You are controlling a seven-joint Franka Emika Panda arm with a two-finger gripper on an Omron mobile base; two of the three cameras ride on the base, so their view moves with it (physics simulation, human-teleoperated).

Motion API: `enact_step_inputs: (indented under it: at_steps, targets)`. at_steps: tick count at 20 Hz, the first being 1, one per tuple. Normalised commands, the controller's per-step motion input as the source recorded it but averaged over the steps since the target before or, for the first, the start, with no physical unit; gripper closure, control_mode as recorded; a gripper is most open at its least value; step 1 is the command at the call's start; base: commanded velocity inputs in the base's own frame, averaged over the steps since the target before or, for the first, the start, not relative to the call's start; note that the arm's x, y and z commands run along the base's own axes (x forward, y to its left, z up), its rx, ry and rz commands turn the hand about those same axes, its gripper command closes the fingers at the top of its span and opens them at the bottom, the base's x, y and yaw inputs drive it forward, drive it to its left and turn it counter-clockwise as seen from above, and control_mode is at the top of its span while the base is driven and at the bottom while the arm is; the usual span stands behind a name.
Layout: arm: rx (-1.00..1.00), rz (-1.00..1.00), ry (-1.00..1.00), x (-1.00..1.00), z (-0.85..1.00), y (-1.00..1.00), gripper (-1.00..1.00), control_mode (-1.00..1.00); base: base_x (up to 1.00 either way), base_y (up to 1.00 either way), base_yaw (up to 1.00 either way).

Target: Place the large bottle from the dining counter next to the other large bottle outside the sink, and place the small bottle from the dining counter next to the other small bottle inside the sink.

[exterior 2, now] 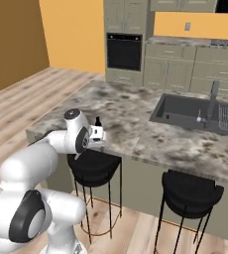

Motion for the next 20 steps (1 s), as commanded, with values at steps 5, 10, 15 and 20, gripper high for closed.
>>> enact_step_inputs:
  at_steps: [5,10,15,20]
  targets:
    - [0.00,0.00,0.00,0.00,0.00,0.00,-1.00,1.00,0.40,-0.16,0.00]
    - [0.00,0.00,0.00,0.00,0.00,0.00,-1.00,1.00,0.37,-0.14,0.00]
    - [0.00,0.00,0.00,0.00,0.00,0.00,-1.00,1.00,0.38,-0.15,0.00]
    - [0.00,0.00,0.00,0.00,0.00,0.00,-1.00,1.00,0.36,-0.14,0.00]
